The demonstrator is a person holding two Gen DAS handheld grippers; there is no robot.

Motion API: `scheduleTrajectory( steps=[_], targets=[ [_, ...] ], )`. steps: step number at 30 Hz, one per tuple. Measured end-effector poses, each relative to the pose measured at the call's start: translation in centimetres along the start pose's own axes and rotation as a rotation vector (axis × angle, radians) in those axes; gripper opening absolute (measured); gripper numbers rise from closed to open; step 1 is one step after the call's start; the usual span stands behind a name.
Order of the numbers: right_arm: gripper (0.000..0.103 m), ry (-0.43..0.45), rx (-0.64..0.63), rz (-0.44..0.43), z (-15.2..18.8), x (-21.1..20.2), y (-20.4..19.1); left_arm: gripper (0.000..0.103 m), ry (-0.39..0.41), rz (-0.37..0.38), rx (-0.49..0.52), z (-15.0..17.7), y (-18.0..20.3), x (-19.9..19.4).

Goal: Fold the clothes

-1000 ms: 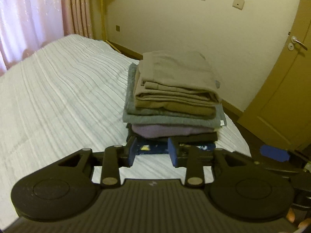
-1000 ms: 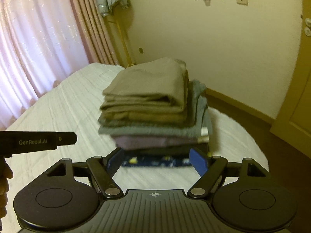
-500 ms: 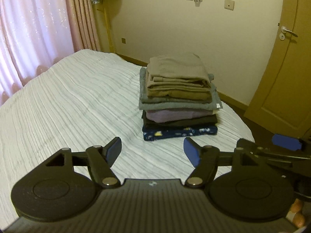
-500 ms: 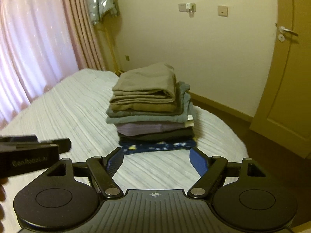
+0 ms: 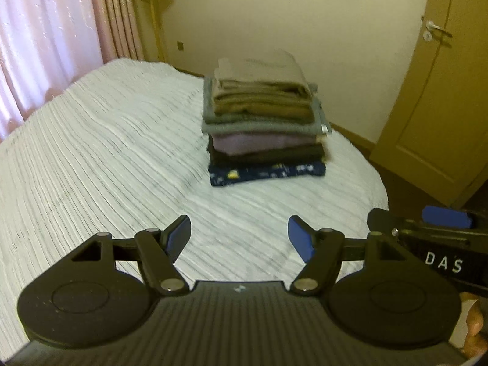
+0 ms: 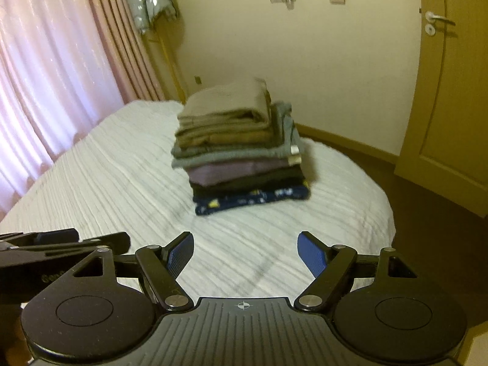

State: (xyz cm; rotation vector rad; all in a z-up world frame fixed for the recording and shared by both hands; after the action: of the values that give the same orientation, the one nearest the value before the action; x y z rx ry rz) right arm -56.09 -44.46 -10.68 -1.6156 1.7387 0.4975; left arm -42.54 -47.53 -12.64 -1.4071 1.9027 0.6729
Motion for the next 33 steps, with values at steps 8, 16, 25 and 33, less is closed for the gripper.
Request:
scheduleTrajectory(
  steps=[8, 16, 25, 33],
  targets=[
    [0.078, -0.049, -0.003, 0.023, 0.9, 1.0, 0.5, 0.067, -0.011, 0.0, -0.006, 0.4, 0.0, 0.9],
    [0.078, -0.077, 0.005, 0.028, 0.6, 2.3, 0.8, 0.067, -0.019, -0.018, -0.015, -0.5, -0.8, 2.1],
    [0.078, -0.097, -0.001, 0.034, -0.3, 4.0, 1.1, 0.067, -0.026, -0.018, -0.015, -1.6, -0.6, 4.1],
    [0.078, -0.106, 0.004, 0.042, -1.7, 5.8, 1.8, 0.067, -0.012, -0.013, -0.002, -3.3, 0.0, 5.7]
  ],
)
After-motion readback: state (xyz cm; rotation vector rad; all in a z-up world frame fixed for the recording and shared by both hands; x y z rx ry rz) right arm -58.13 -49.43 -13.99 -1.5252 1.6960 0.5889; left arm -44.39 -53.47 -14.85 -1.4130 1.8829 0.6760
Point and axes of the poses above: each gripper's, at about its wrist camera, not at the fingertips, and x roughly the way its jaws point, y to its right, z to its underside, the point moved 10 cm from there along x, roughly the way its jaws point, and after that the axes turned 1 degree about -x, right-handed, at the moved point
